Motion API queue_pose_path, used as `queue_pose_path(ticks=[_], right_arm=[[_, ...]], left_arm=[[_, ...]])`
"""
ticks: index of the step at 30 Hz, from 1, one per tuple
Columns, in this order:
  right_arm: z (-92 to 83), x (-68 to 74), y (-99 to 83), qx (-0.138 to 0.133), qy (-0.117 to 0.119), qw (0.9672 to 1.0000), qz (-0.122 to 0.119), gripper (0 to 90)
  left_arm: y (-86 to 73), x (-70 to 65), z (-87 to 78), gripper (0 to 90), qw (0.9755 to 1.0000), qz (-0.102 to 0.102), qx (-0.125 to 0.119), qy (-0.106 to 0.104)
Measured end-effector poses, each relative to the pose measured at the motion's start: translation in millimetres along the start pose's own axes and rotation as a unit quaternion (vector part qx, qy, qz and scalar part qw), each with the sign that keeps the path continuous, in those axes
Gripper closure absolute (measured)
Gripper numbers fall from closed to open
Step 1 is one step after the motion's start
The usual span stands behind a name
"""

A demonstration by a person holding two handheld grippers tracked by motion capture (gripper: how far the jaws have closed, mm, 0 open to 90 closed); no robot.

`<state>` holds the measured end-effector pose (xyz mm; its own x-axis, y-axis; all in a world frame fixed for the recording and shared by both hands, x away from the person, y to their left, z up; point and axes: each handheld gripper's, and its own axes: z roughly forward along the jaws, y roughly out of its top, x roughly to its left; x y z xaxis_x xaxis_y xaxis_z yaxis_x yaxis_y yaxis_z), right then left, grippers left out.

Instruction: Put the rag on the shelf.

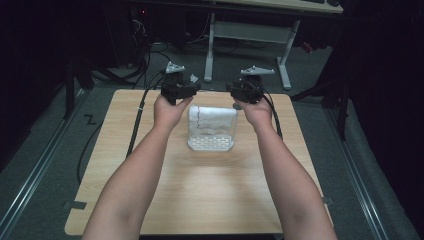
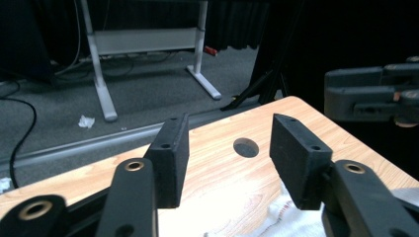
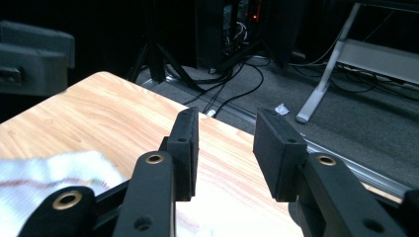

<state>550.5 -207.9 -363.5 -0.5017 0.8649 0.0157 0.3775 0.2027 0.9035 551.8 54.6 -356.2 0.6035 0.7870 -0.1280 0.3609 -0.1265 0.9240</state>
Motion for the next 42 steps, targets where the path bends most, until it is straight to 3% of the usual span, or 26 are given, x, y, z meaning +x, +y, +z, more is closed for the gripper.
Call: queue_pose_path(ticks=[3, 9, 12, 19, 21, 24, 28, 31, 40, 41, 42], right_arm=[[-4.8, 2.7, -1.3, 0.011, -0.008, 0.9999, 0.004, 61.0], [-24.5, 11.5, -8.3, 0.000, -0.010, 0.9999, -0.006, 56.9], [-35.5, 15.9, -14.7, -0.001, -0.015, 0.9997, -0.017, 54.9], [-61.0, 24.1, -29.0, -0.007, -0.022, 0.9993, -0.028, 52.7], [-68.3, 26.3, -33.0, -0.011, -0.021, 0.9994, -0.028, 51.5], [-80.8, 29.5, -38.5, -0.019, -0.021, 0.9991, -0.031, 50.4], [-94.1, 30.5, -47.7, -0.027, -0.017, 0.9991, -0.026, 47.5], [-100.4, 31.5, -55.6, -0.026, -0.017, 0.9991, -0.029, 45.7], [-115.1, 41.2, -75.0, -0.026, -0.011, 0.9989, -0.038, 44.2], [-117.1, 44.9, -79.8, -0.012, -0.008, 0.9988, -0.047, 43.6], [-118.6, 47.0, -83.6, -0.018, -0.009, 0.9985, -0.051, 43.7]], left_arm=[[-0.1, -3.9, -7.2, 48.7, 1.0000, 0.003, -0.002, -0.002], [-9.7, -13.7, -20.2, 48.0, 0.9998, -0.002, -0.011, -0.014], [-15.3, -17.4, -29.3, 48.0, 0.9998, 0.005, -0.016, -0.008], [-29.5, -18.1, -47.0, 46.9, 0.9999, 0.013, 0.000, -0.001], [-33.4, -21.0, -53.9, 45.6, 0.9995, 0.029, -0.010, 0.007], [-38.0, -22.2, -64.5, 45.9, 0.9996, 0.024, -0.016, 0.000], [-45.5, -26.4, -80.6, 45.9, 0.9993, 0.032, -0.020, 0.002], [-53.6, -28.1, -93.8, 46.4, 0.9991, 0.030, -0.028, -0.001], [-82.7, -28.9, -119.7, 46.1, 0.9995, 0.026, -0.011, -0.012], [-91.1, -28.6, -124.1, 46.2, 0.9996, 0.023, -0.005, -0.017], [-95.4, -28.8, -126.0, 46.2, 0.9996, 0.023, -0.003, -0.018]])
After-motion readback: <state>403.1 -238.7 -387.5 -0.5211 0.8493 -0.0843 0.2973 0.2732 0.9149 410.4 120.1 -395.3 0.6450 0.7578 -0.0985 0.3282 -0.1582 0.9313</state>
